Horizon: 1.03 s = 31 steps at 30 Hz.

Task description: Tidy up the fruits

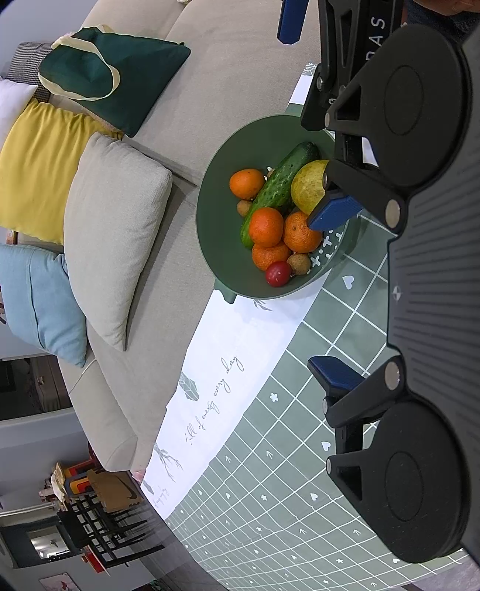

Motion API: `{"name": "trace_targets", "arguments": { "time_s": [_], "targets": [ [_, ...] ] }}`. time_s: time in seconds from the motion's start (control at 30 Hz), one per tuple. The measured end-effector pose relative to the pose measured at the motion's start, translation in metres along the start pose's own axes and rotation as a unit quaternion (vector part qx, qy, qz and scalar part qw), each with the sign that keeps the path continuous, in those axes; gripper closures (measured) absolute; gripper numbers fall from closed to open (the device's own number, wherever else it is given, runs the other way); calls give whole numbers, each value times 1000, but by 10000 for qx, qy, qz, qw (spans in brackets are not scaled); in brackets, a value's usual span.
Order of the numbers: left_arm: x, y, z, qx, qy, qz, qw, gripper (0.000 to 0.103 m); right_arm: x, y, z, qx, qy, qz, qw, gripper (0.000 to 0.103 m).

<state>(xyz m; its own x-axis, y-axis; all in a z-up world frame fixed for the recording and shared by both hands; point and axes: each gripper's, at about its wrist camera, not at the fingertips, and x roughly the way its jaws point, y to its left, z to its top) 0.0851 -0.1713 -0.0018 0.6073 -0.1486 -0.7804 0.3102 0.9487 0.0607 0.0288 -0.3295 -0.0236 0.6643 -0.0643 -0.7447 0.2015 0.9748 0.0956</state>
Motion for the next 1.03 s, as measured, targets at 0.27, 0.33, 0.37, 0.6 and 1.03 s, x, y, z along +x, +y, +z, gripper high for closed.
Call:
{"name": "trace_targets", "arguments": {
  "time_s": [0.27, 0.33, 0.37, 0.6, 1.03],
  "targets": [
    [0, 0, 0, -7, 1, -2, 10000, 13, 0, 0, 0, -4, 1, -3, 10000, 5],
    [0, 0, 0, -9, 10, -7, 10000, 13, 0, 1, 0, -10, 4, -7, 10000, 5],
    [1, 0, 0, -7, 9, -9, 10000, 13, 0, 0, 0, -15, 5, -11, 10000, 5],
    [1, 0, -1, -1, 9, -8, 10000, 13, 1, 1, 0, -19, 9, -20, 10000, 5],
    [1, -2, -2, 116, -72, 11, 9999, 18, 1, 1, 0, -22, 11, -29, 10000, 5]
  ]
}}
